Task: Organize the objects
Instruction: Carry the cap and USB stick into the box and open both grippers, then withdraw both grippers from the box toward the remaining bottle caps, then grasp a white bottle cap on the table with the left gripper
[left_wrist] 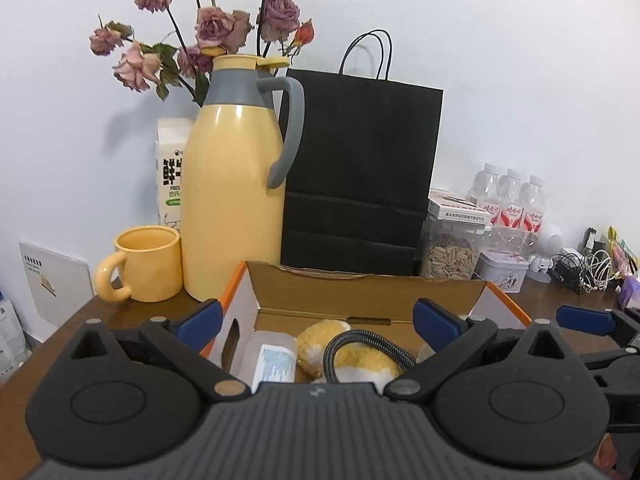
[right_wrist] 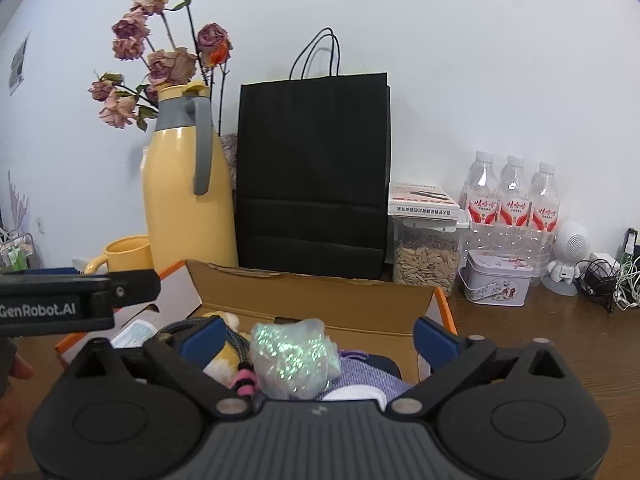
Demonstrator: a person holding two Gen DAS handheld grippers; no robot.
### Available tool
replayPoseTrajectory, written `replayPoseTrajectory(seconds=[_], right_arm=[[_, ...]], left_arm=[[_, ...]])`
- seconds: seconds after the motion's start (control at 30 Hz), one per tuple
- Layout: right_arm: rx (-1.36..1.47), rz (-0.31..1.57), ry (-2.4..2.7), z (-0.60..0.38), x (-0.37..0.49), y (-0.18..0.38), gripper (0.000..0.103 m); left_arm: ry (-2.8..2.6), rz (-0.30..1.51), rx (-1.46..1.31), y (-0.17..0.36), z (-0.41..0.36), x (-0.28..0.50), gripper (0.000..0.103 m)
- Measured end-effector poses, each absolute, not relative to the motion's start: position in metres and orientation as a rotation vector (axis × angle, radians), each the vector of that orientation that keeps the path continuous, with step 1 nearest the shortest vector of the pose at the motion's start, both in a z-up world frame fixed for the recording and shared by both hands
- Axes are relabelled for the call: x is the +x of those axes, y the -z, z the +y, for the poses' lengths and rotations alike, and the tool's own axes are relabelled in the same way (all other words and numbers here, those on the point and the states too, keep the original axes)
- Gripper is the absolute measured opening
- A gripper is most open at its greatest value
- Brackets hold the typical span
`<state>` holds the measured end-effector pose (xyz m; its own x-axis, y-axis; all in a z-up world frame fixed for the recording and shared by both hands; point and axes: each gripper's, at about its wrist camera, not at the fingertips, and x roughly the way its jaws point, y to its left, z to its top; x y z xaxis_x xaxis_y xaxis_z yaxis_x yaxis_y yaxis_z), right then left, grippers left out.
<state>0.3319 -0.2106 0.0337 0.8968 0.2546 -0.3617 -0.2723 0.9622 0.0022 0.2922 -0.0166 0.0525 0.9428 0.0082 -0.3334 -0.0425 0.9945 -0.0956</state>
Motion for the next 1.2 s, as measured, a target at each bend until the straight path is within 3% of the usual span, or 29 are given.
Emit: replayPoseTrajectory(seconds=[0.47,1.2], right_arm=[[-0.082,0.367,-0.272,-0.212,0.272,-0.017,0.103],[-0.080,0.510,-0.344,-0.211,0.231,0.018,0.103]], left_arm=[[-0.016,0.333,-0.063,-0.035,-0.009,0.234,0.103],[-0.003,0.611,-0.045,0.015,0.012,0.219,0.103]])
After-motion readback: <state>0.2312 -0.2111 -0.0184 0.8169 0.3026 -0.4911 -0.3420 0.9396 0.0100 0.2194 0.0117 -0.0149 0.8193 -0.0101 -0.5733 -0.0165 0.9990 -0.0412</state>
